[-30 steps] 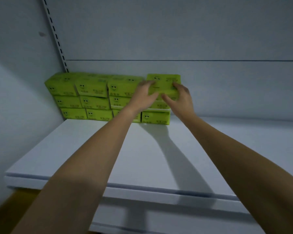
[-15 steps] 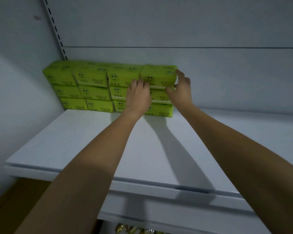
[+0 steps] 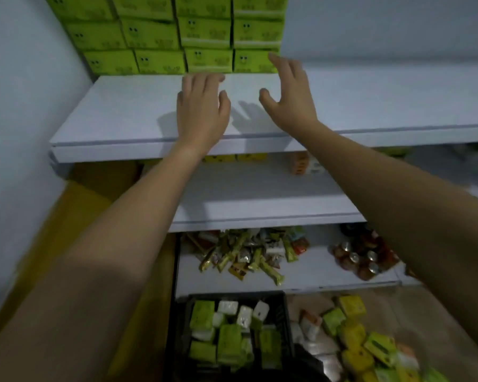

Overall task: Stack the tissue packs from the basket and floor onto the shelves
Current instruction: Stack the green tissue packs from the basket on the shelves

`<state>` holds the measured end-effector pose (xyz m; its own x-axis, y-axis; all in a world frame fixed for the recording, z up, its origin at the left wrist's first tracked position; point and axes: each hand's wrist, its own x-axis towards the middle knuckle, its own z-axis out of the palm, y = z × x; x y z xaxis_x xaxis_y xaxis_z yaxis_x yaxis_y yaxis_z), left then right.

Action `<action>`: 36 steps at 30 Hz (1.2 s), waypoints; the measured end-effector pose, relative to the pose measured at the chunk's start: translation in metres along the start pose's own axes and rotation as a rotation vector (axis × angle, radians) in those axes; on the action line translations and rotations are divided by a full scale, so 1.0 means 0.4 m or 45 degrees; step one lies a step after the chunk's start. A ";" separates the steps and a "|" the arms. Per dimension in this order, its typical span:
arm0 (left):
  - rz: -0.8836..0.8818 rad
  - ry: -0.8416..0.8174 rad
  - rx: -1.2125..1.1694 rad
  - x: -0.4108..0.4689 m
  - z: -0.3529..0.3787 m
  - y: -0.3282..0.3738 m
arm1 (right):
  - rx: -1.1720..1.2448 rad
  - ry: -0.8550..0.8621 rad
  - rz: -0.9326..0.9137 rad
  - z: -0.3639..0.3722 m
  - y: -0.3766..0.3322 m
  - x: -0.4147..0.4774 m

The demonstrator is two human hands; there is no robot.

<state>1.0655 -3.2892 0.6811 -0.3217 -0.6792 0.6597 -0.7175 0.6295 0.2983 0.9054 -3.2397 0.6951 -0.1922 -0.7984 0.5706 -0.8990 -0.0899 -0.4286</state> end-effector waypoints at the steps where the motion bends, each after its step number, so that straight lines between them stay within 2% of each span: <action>1: 0.029 0.054 -0.037 -0.041 -0.008 -0.011 | -0.010 0.008 0.005 0.002 -0.012 -0.030; 4: 0.071 0.198 -0.130 -0.166 -0.026 -0.040 | -0.023 0.046 -0.047 0.013 -0.050 -0.117; 7: 0.012 0.201 -0.201 -0.306 -0.021 -0.072 | -0.048 0.000 -0.111 0.050 -0.083 -0.212; 11: -0.211 -0.080 -0.235 -0.490 0.005 -0.116 | -0.094 -0.148 -0.205 0.140 -0.107 -0.370; 17: -0.494 -0.489 -0.253 -0.741 0.069 -0.174 | -0.085 -0.564 -0.132 0.300 -0.069 -0.618; 23: -0.706 -0.815 -0.181 -1.005 0.183 -0.223 | 0.001 -0.907 0.148 0.480 0.040 -0.889; 26: -0.797 -0.895 -0.169 -1.155 0.273 -0.244 | 0.062 -1.038 0.267 0.573 0.106 -1.034; 28: -0.867 -0.932 -0.183 -1.260 0.346 -0.256 | 0.103 -1.127 0.366 0.643 0.159 -1.132; 32: -1.008 -1.182 -0.207 -1.454 0.524 -0.290 | 0.153 -1.254 0.549 0.789 0.293 -1.313; 36: -1.133 -1.356 -0.206 -1.650 0.702 -0.319 | 0.150 -1.387 0.608 0.935 0.408 -1.489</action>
<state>1.1960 -3.0272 0.0142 -0.1627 -0.7803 -0.6039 -0.8718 -0.1730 0.4584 1.0203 -3.0014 0.0234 -0.0109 -0.8457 -0.5336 -0.7748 0.3444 -0.5301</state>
